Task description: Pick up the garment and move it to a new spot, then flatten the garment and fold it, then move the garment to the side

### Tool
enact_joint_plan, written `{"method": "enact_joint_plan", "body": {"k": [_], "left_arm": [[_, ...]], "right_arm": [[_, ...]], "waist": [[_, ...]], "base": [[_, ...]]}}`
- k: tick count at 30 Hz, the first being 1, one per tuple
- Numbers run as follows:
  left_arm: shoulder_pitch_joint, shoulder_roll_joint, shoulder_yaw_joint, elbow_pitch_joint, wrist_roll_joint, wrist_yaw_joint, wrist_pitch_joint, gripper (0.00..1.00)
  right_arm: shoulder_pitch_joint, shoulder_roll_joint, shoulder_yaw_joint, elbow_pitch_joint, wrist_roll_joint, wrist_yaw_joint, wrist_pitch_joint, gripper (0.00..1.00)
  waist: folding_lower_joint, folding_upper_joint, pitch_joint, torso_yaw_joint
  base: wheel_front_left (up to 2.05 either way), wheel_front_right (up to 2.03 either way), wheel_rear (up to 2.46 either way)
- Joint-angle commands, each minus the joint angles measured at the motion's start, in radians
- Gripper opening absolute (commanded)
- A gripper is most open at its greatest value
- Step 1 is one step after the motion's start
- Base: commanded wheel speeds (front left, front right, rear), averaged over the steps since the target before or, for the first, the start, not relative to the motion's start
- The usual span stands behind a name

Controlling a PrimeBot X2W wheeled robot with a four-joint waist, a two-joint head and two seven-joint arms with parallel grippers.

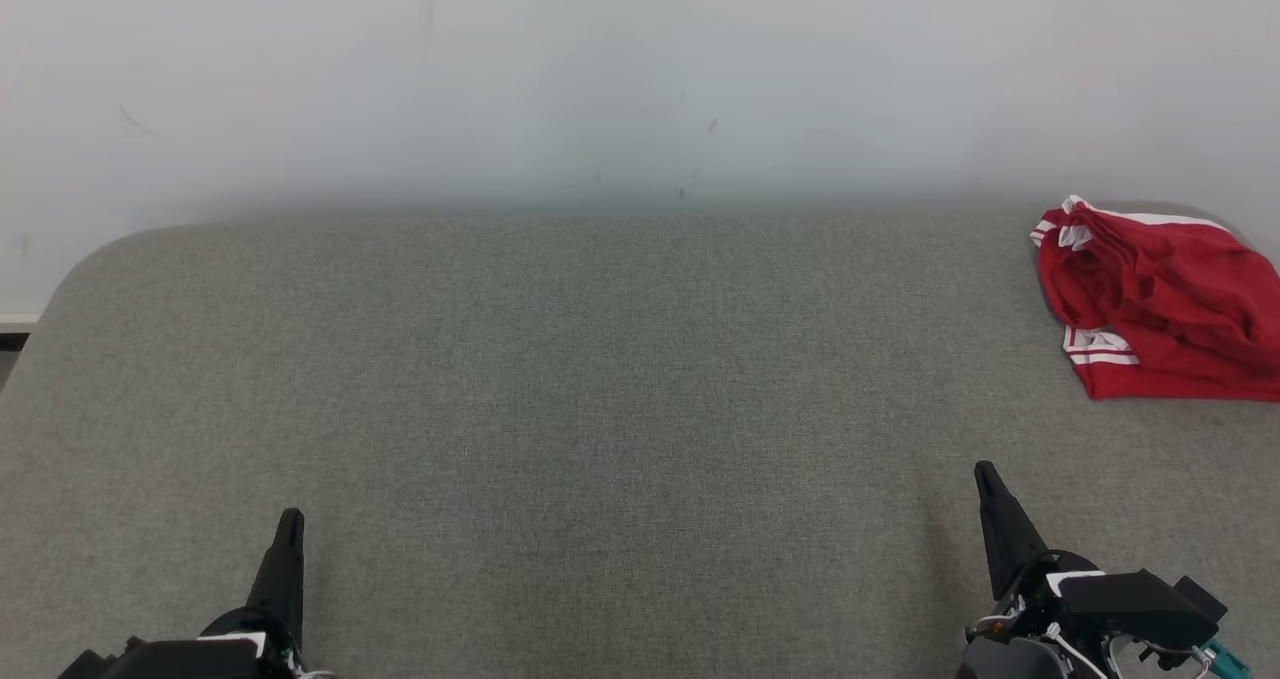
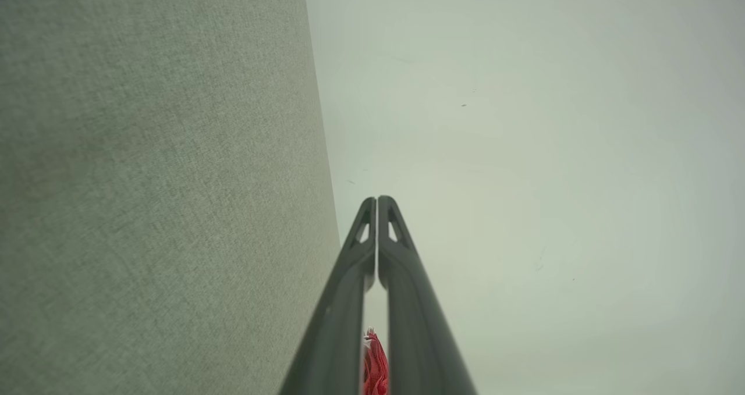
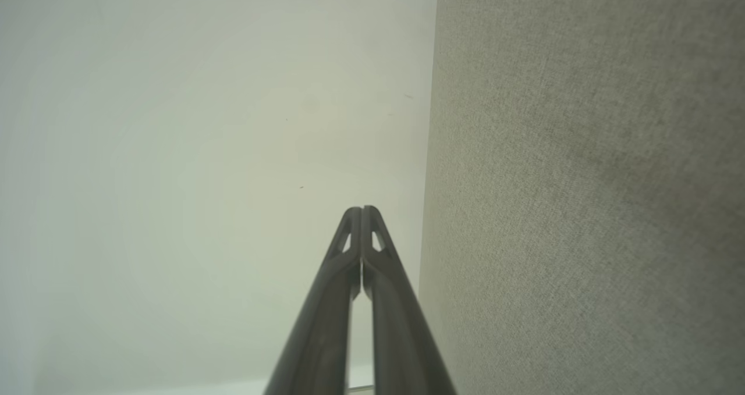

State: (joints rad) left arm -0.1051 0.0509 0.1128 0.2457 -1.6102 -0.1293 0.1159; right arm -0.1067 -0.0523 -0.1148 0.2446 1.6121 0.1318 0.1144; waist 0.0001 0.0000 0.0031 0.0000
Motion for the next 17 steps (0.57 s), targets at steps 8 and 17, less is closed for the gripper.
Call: {"method": "enact_joint_plan", "body": {"k": [8,17], "left_arm": [[-0.009,-0.002,0.003,0.0,-0.005,-0.004,0.001,0.0],[-0.009,-0.002,0.003,0.0,-0.005,-0.004,0.0,0.0]], "right_arm": [[-0.005,0.004,0.0,0.001,0.002,-0.002,0.003,0.0],[-0.005,0.004,0.0,0.001,0.002,-0.002,0.003,0.0]], "waist": [[-0.0001,0.0,0.0,0.0],[-0.0001,0.0,0.0,0.0]], "base": [[0.0,0.0,0.0],[0.0,0.0,0.0]]}}
